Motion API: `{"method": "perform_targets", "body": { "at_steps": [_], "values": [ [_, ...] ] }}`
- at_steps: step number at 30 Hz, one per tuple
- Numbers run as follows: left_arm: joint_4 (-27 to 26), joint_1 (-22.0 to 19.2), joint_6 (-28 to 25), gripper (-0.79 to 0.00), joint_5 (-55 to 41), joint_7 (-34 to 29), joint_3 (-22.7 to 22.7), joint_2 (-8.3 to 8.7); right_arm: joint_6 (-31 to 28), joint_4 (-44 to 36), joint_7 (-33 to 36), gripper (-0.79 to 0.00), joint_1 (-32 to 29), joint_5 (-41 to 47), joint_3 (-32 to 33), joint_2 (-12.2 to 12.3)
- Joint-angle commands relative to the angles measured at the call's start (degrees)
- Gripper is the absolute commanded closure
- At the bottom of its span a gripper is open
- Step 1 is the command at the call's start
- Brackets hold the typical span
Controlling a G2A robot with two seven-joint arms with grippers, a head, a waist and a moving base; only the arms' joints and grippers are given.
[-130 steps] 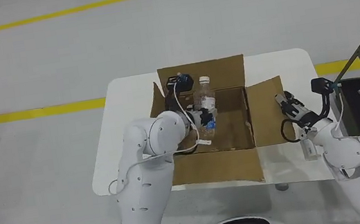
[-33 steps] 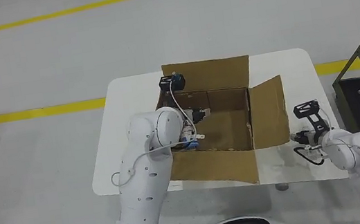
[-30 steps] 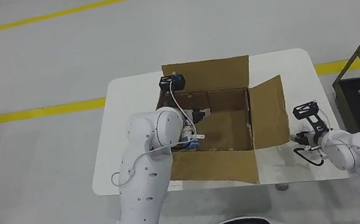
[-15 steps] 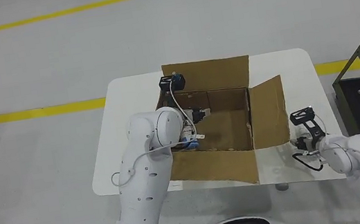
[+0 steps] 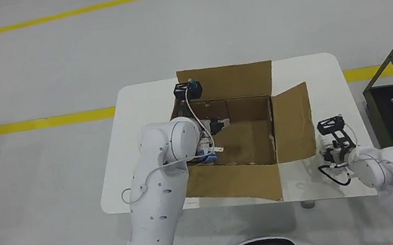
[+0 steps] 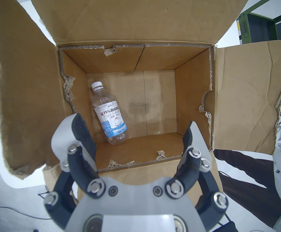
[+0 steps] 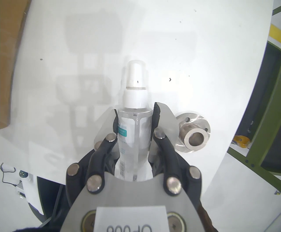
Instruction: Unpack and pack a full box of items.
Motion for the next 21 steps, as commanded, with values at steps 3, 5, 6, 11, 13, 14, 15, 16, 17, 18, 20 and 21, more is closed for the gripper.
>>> {"method": "perform_targets", "body": {
  "at_steps": [3, 5, 6, 11, 13, 14, 15, 16, 17, 18, 20, 21],
  "values": [
    [-4.44, 1.65, -2.52, -0.785, 4.11, 4.11, -0.41, 0.55, -0.78, -0.24, -1.21, 0.000, 0.84, 10.19, 4.38, 0.09],
    [-6.56, 2.43, -3.13, -0.785, 6.30, 4.67, -0.71, 0.83, -2.29, -0.43, -1.63, 0.000, 1.12, 17.43, 6.98, 0.13],
    [-7.73, 2.76, -3.48, -0.785, 7.53, 4.96, -0.93, 0.97, -3.23, -0.68, -1.82, 0.000, 1.21, 21.15, 8.48, 0.18],
    [-12.41, 4.56, -5.82, -0.785, 17.88, 5.01, -1.13, 1.81, -7.46, -1.17, -0.97, 0.000, 1.13, 40.06, 15.43, 0.50],
    [-12.79, 4.97, -7.31, -0.785, 25.88, 2.91, -0.82, 2.29, -8.98, -0.99, 0.11, 0.000, 1.16, 46.88, 17.44, 0.65],
    [-13.09, 5.26, -7.86, -0.785, 28.59, 2.04, -0.48, 2.40, -9.53, -0.86, 0.85, 0.000, 1.14, 49.29, 18.08, 0.74],
    [-13.48, 5.64, -8.02, -0.785, 29.22, 1.18, -0.57, 2.43, -10.14, -0.76, 1.44, 0.000, 1.22, 51.82, 18.54, 0.81],
    [-13.81, 5.99, -8.37, -0.785, 28.85, 0.33, -0.88, 2.44, -10.78, -0.51, 1.83, 0.000, 1.35, 54.06, 18.89, 0.87],
    [-14.05, 6.24, -8.44, -0.785, 28.19, -0.20, -1.53, 2.45, -11.19, -0.07, 2.19, 0.000, 1.55, 55.89, 19.11, 0.95],
    [-13.76, 6.53, -8.34, -0.785, 27.97, -0.72, -2.29, 2.49, -11.87, 0.19, 2.61, 0.000, 1.77, 57.90, 19.16, 0.99],
    [-13.31, 6.92, -9.12, -0.785, 27.57, -0.91, -3.16, 2.57, -12.84, 0.86, 3.14, 0.000, 1.84, 61.14, 19.25, 1.09],
    [-12.96, 7.20, -9.16, -0.785, 26.86, -1.03, -3.59, 2.57, -13.20, 0.92, 3.61, 0.000, 1.86, 62.53, 19.22, 1.16]
  ]
}}
